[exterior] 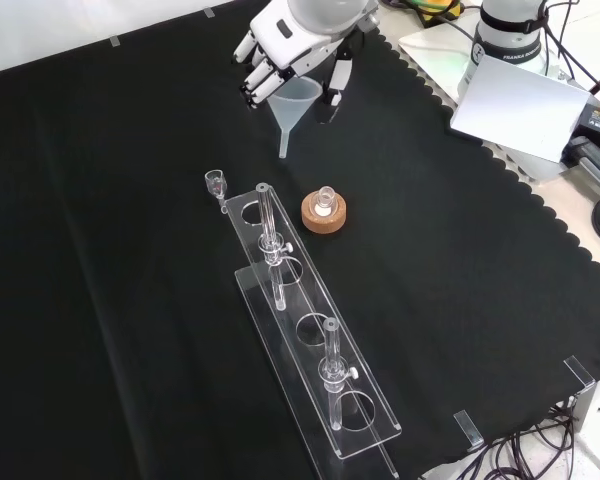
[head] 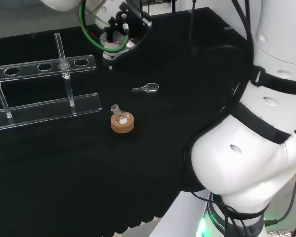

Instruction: Put the funnel back on the funnel stand.

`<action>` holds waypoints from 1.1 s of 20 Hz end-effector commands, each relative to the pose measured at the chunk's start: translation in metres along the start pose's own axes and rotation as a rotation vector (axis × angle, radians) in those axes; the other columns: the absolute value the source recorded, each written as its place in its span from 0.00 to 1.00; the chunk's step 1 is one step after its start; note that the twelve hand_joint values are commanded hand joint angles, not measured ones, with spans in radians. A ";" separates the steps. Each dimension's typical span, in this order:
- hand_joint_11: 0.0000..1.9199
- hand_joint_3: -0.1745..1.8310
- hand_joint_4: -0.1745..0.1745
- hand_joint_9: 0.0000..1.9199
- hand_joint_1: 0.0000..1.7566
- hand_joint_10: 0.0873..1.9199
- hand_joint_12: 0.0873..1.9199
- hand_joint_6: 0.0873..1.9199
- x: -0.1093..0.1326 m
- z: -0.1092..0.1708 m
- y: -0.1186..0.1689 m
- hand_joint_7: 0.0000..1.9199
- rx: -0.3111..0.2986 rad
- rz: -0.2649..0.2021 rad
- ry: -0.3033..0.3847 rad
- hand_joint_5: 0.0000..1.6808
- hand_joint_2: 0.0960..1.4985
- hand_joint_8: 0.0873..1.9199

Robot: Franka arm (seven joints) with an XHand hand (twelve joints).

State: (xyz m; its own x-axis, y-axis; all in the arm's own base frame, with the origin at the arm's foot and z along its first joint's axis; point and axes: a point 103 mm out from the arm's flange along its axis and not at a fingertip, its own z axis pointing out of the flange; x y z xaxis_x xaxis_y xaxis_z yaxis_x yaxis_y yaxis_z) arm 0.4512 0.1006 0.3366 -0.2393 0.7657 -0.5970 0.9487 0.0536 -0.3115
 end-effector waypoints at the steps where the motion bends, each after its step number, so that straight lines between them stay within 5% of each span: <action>1: 0.45 0.28 0.27 0.67 0.35 0.17 0.53 0.43 0.006 -0.022 0.019 0.43 -0.022 -0.019 -0.046 0.34 0.52 0.37; 22: 0.45 0.29 0.28 0.67 0.35 0.16 0.53 0.43 0.023 -0.069 0.054 0.43 -0.066 -0.042 -0.126 0.35 0.52 0.37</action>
State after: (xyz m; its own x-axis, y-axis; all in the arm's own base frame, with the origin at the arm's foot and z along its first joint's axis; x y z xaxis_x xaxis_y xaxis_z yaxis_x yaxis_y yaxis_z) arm 0.5084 0.1587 0.3603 -0.2875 0.6880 -0.6663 0.9510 0.1224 -0.2839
